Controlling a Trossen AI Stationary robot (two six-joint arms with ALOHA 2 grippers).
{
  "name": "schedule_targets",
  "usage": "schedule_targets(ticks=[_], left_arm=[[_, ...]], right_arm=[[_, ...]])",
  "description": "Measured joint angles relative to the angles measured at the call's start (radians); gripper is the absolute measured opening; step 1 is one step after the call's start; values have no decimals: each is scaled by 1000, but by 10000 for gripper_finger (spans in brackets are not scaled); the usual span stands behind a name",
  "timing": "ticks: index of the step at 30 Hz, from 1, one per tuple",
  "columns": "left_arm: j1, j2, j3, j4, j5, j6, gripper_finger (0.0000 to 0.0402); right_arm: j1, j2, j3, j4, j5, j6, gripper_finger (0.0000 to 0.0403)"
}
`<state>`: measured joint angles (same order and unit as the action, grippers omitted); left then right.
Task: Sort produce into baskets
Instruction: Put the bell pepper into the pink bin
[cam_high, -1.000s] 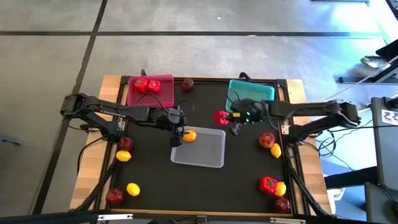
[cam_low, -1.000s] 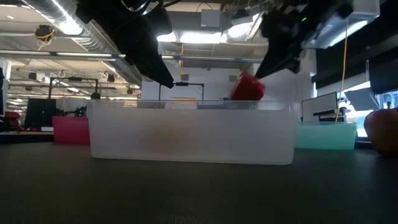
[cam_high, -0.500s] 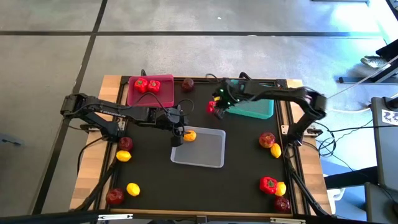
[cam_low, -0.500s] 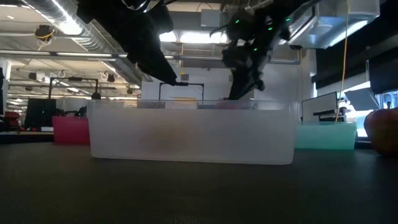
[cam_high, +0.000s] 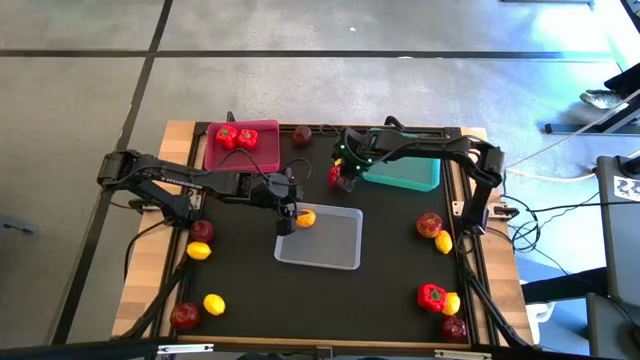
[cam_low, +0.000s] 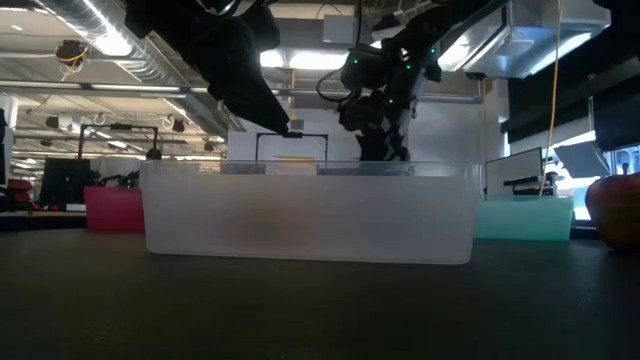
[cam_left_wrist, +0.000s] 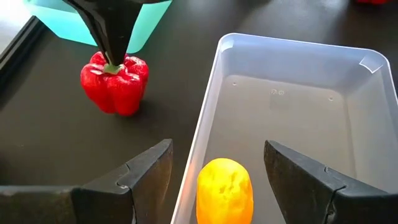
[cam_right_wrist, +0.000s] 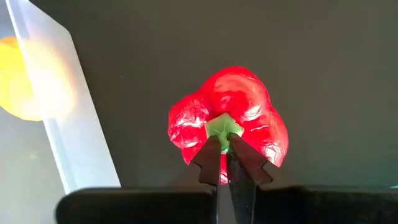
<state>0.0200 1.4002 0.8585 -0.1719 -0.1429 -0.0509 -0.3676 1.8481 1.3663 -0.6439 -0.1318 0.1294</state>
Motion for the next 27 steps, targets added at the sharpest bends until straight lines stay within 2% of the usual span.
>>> schedule_targets(ticks=[8, 19, 27], left_arm=[[0, 0, 0, 1, 0, 0, 249], [0, 0, 0, 0, 0, 0, 249], [0, 0, -1, 1, 0, -1, 249]], right_arm=[[0, 2, -1, 33, 7, -5, 22], [0, 3, -3, 63, 20, -9, 129], [1, -35, -4, 53, 22, -38, 147]])
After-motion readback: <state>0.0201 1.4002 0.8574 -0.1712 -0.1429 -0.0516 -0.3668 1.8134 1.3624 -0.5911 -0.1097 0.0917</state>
